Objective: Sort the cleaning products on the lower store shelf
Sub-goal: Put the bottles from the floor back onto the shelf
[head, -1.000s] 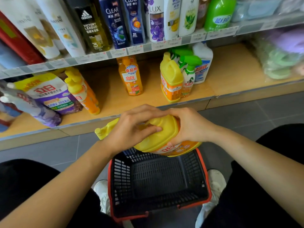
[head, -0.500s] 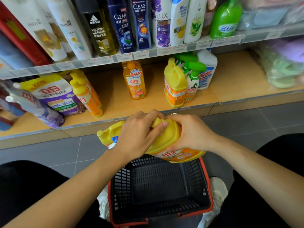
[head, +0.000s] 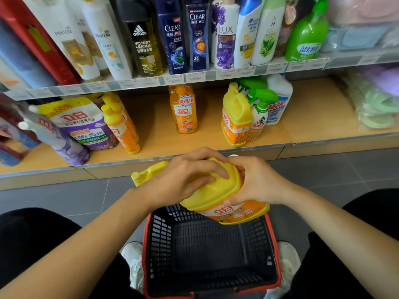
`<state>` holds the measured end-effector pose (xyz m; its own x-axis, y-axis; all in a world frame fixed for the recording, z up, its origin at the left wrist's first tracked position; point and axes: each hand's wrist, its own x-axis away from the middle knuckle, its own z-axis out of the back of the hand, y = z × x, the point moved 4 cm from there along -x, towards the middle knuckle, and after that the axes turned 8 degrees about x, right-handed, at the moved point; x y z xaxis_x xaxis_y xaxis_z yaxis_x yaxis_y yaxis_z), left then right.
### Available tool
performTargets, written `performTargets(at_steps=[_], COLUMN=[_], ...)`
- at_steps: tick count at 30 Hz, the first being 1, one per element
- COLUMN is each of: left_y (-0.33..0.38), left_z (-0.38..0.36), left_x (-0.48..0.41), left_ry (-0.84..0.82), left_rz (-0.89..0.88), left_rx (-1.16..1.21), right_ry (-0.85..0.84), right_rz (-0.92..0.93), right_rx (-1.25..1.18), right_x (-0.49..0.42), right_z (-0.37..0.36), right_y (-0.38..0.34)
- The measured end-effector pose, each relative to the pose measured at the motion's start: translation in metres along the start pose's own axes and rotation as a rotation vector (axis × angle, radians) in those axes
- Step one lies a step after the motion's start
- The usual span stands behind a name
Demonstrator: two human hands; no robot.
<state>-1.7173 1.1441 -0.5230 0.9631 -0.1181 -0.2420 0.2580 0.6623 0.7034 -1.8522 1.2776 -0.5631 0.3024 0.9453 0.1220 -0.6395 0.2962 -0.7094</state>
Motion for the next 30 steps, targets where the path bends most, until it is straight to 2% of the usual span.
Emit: performTargets(at_steps=[5, 8, 16, 20, 26, 30], left_y=[0.003, 0.001, -0.020, -0.023, -0.026, -0.033], left_z=[0.000, -0.002, 0.004, 0.010, 0.012, 0.013], left_x=[0.003, 0.004, 0.009, 0.012, 0.010, 0.013], left_ry=[0.014, 0.098, 0.313, 0.405, 0.358, 0.484], left_rz=[-0.026, -0.026, 0.176, 0.208, 0.279, 0.316], left_rx=[-0.017, -0.023, 0.193, 0.286, 0.450, 0.572], right_ry=[-0.019, -0.021, 0.003, 0.001, 0.003, 0.000], right_rz=[0.011, 0.010, 0.006, 0.001, 0.001, 0.000], right_rx=[0.014, -0.029, -0.142, -0.183, -0.229, -0.247], right_x=[0.001, -0.001, -0.005, -0.006, -0.008, -0.008], right_z=[-0.005, -0.005, -0.002, 0.000, 0.001, 0.002], right_y=[-0.002, -0.003, -0.003, -0.001, 0.002, 0.003])
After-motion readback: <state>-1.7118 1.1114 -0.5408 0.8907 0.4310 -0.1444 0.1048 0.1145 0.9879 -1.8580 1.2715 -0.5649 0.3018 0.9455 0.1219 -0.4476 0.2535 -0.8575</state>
